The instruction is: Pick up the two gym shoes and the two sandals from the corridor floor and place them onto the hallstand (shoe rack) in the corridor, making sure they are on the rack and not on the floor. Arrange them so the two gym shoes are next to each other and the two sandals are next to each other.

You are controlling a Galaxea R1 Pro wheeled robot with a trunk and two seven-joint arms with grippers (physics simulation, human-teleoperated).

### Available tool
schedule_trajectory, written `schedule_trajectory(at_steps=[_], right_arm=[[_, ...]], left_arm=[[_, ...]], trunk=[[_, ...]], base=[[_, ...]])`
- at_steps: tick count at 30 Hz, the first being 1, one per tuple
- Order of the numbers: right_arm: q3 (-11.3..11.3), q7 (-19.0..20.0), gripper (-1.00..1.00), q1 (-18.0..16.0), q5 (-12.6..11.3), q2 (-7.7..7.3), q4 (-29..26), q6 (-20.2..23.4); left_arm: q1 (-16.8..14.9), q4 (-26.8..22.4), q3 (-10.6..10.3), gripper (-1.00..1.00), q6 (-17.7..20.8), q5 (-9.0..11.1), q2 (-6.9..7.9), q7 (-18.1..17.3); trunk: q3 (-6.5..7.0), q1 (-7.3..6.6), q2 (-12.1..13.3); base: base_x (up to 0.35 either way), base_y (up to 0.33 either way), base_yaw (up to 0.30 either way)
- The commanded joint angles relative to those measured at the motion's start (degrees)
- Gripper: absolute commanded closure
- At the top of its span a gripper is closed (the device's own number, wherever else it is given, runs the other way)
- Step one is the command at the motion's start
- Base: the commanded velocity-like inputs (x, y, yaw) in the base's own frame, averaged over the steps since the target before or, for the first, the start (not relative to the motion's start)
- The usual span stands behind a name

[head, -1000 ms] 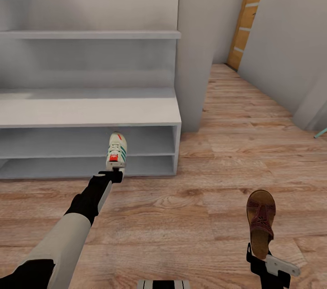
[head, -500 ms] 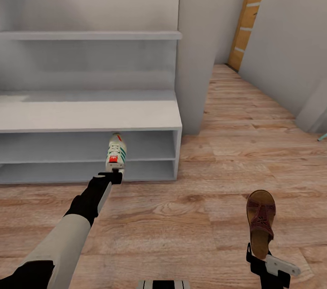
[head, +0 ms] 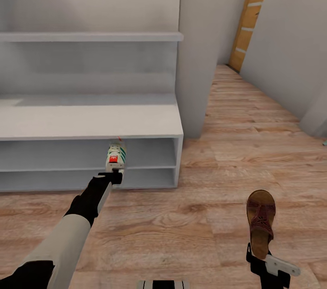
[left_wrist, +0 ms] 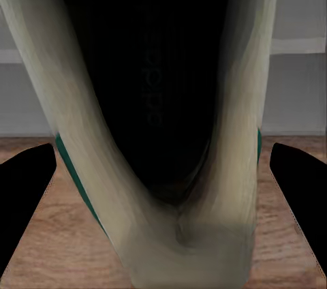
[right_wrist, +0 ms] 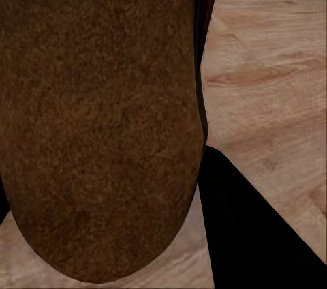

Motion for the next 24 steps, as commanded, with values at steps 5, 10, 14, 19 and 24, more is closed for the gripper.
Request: schedule_trajectory(at_steps=[5, 10, 14, 19, 24], right_arm=[[-0.1, -0.1, 1.00, 0.0, 0.3, 0.03, 0.0, -0.1], [-0.1, -0.1, 1.00, 0.0, 0.3, 0.05, 0.0, -0.1], [-0.1, -0.1, 1.00, 0.0, 0.3, 0.06, 0.0, -0.1], [-0.1, -0.1, 1.00, 0.0, 0.3, 0.04, 0.0, -0.1], [-0.1, -0.1, 1.00, 0.0, 0.3, 0.07, 0.0, -0.1]], left_arm=[[0.0, -0.1, 0.2, 1.00, 0.3, -0.6, -0.07, -0.2], [0.0, -0.1, 0.2, 1.00, 0.3, -0.5, -0.07, -0.2], [0.0, -0.1, 0.3, 1.00, 0.3, -0.5, -0.01, -0.2], [0.0, -0.1, 0.3, 1.00, 0.3, -0.5, -0.01, -0.2], [-0.1, -0.1, 0.3, 1.00, 0.3, -0.5, 0.01, -0.3]], trunk=[[-0.05, 0.02, 0.0], [-0.05, 0.02, 0.0], [-0.05, 0.02, 0.0], [-0.05, 0.02, 0.0], [-0.05, 0.02, 0.0]], base=[[0.336, 0.000, 0.000], [0.306, 0.000, 0.000], [0.103, 0.000, 0.000], [0.048, 0.000, 0.000], [0.217, 0.000, 0.000]])
